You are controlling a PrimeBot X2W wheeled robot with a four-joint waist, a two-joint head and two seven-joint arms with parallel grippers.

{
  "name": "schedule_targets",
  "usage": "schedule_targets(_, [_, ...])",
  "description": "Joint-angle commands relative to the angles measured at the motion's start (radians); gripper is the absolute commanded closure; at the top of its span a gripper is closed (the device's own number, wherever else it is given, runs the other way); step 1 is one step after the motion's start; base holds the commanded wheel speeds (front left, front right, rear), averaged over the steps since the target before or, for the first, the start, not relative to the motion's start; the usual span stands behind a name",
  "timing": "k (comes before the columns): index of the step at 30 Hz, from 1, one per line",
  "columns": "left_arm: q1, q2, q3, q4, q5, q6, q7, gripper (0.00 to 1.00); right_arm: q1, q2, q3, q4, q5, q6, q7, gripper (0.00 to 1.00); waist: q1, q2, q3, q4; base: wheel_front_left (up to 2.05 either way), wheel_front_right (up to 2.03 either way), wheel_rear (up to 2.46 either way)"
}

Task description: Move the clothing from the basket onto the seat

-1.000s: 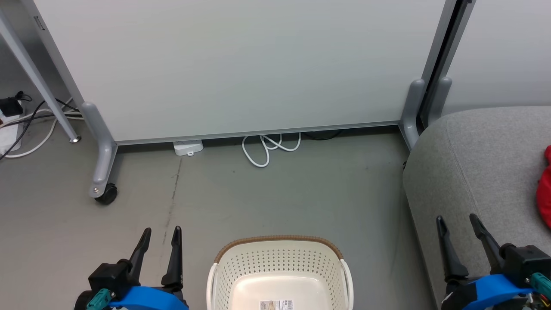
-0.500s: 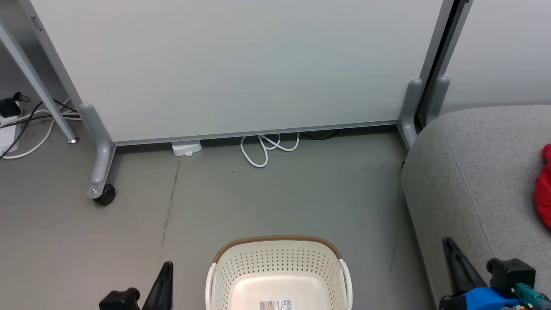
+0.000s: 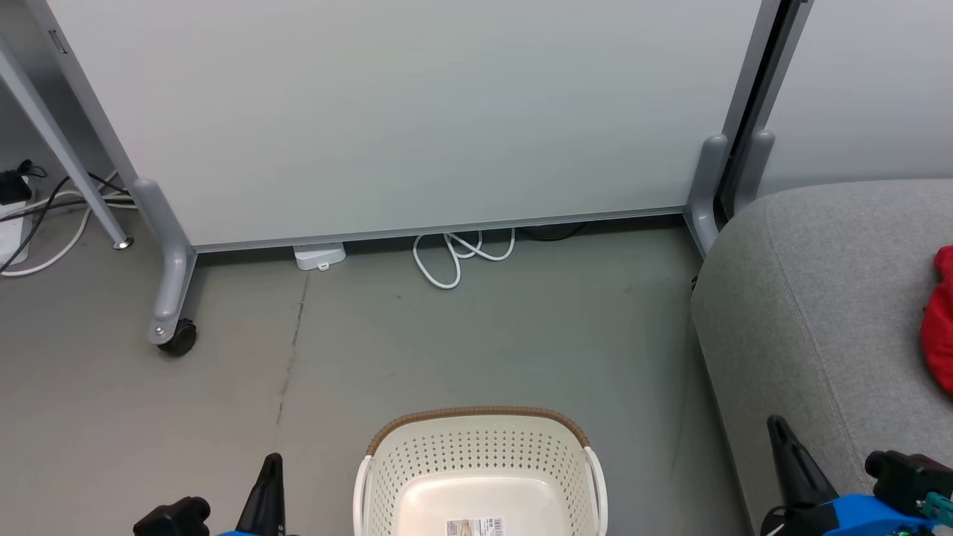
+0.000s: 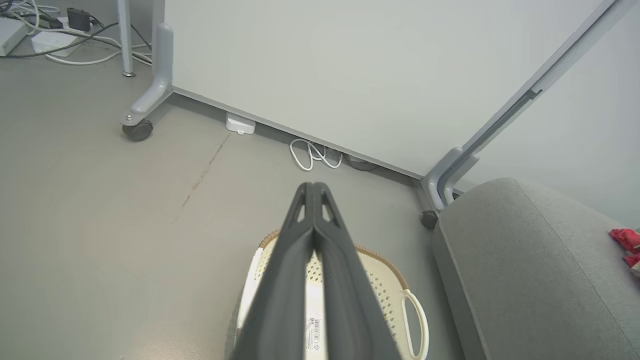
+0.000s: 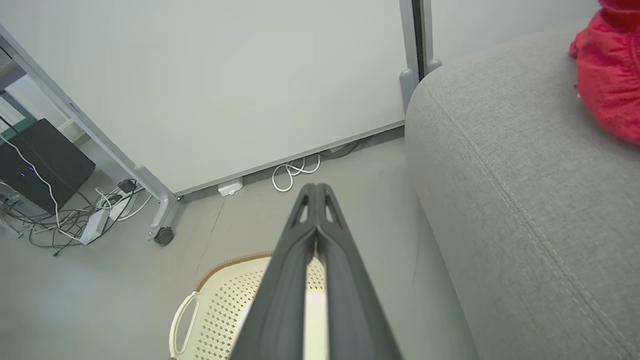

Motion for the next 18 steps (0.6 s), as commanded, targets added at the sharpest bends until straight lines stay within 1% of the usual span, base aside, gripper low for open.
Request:
schedule_targets(1, [-0.033,0.0,0.014,-0.022,-0.027,-0.001,0.008,1.0,-0.032,-0.004,-0.002,-0.012,0.035,0.0,0.003,1.0,0.0,-0.0001,0.0,0.0,0.0,0.0,0.0])
schedule_targets(18, [-0.06,-0.014,0.069,-0.063,-0.257,-0.003,0.078,1.0,-0.066,-0.007,-0.005,0.006,0.318,0.0,0.033,1.0,0.0,-0.0001,0.003,-0.01,0.0,0.0,0.0])
